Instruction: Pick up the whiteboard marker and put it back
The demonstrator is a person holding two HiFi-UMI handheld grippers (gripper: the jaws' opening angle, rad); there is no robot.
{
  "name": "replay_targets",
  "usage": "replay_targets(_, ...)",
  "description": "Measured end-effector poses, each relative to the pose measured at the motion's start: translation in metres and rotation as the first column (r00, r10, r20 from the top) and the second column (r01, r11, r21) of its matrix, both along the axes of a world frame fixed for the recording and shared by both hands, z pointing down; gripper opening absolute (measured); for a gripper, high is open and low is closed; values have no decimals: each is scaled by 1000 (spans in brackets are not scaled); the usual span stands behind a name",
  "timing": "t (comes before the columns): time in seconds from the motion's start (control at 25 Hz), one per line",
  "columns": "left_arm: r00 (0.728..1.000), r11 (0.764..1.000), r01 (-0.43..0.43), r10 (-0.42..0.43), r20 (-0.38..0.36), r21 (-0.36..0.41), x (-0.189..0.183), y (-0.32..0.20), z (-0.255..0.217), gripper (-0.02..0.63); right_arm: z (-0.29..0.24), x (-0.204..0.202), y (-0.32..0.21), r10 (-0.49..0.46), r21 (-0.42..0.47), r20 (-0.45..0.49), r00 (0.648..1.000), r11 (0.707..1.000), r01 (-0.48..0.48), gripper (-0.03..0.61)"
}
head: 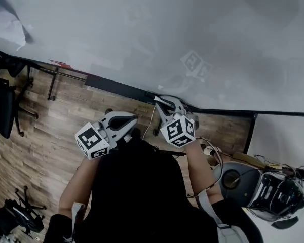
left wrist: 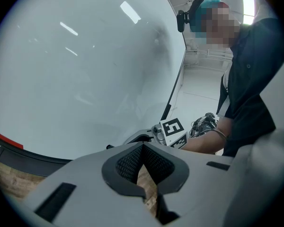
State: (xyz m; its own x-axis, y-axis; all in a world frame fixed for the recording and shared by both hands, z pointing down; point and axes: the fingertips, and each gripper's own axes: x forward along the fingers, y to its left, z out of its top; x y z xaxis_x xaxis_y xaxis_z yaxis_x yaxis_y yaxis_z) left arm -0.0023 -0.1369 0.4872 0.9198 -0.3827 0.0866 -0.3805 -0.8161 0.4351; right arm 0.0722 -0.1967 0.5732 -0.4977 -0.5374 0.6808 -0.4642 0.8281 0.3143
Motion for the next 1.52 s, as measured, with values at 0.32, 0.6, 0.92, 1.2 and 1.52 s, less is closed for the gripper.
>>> replay_targets(0.32,998,995,65,-66,11,79,-9,-16,-38,8,-82,-18,14,-19,77,206,978,997,3,74)
replay_targets(0.6,993,975,117,-121,8,187,-21,-21,-87,8,-172,-30,26,-66,129,461,885,992,6,72)
replay_targets(0.92,992,948,111,-122,21,299,-18,-15,-134,8,-246,-33,36,-131,218,632,764,976,-13,72)
replay_targets(1.2,993,928,100,-114,18,359,-21,-11,-166,8,-279,-19,37,-101,126,789,605,992,2,72)
replay_targets(1.52,995,902,78,-94,16,425,-10,3,-204,8,-312,-2,47,-111,133,863,493,991,-9,72)
